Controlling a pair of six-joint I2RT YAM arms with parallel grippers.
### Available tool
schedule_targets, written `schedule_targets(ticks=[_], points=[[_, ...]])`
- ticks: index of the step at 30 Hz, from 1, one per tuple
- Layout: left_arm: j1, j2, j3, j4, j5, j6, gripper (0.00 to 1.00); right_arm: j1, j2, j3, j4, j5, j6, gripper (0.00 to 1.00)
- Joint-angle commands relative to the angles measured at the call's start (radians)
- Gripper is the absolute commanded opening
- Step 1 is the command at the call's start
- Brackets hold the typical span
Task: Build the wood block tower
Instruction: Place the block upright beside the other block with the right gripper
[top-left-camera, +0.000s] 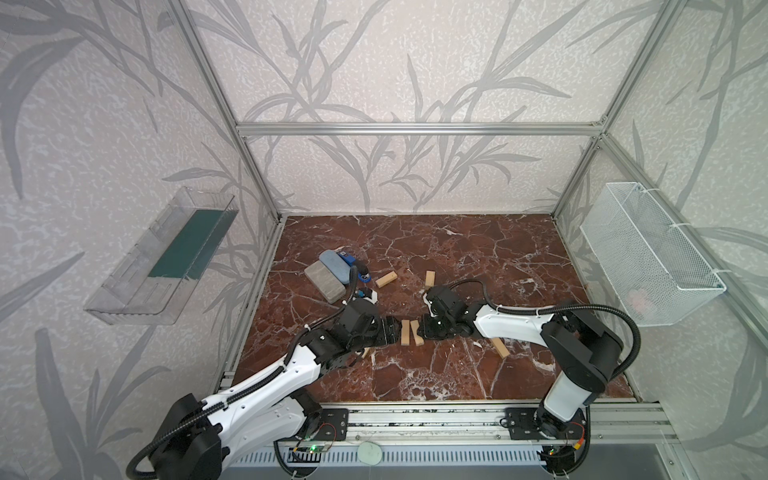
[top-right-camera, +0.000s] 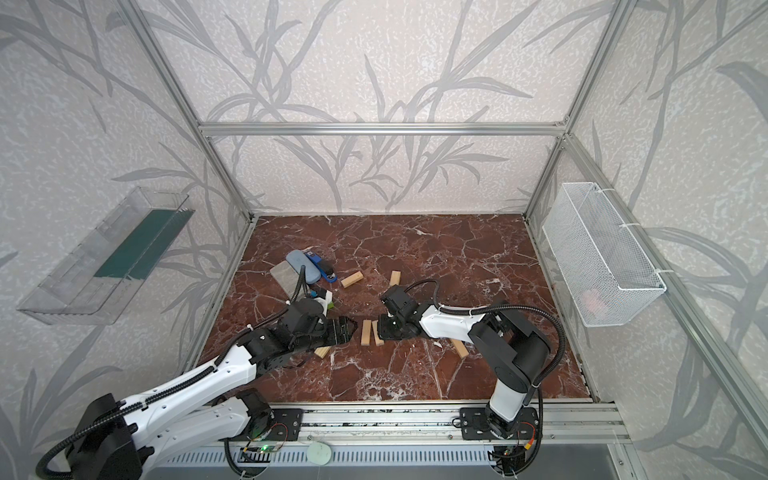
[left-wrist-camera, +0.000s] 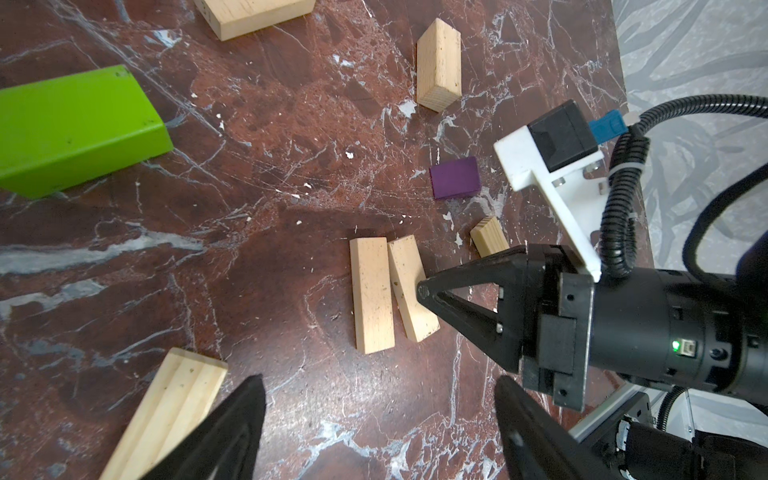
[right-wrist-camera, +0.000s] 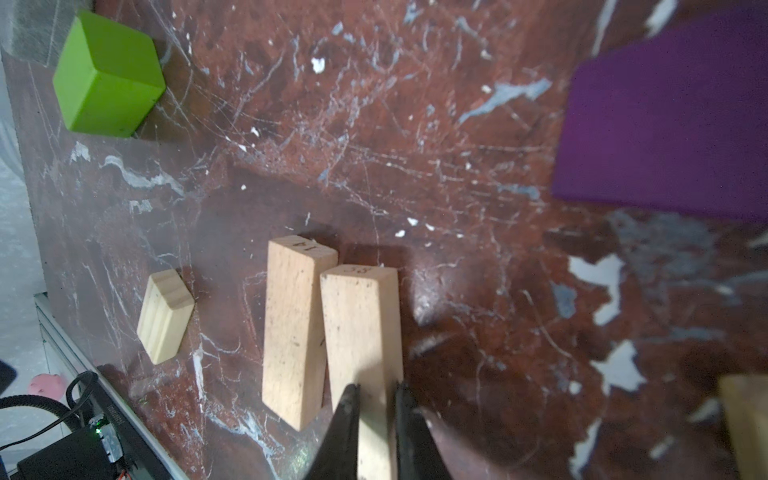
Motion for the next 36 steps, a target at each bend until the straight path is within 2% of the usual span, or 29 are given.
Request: schedule_targets(ticks=[1,36], points=[[0.006,0.006,0.0,0.004,-0.002,0.013,0.84,0.004,0.015,-0.024,0.013,0.006,0.042,0.17],[0.007,0.004,0.009,-0.004,0.0,0.016,0.85,0.049,-0.012,-0.025,0.058,0.115,0.16,0.16]])
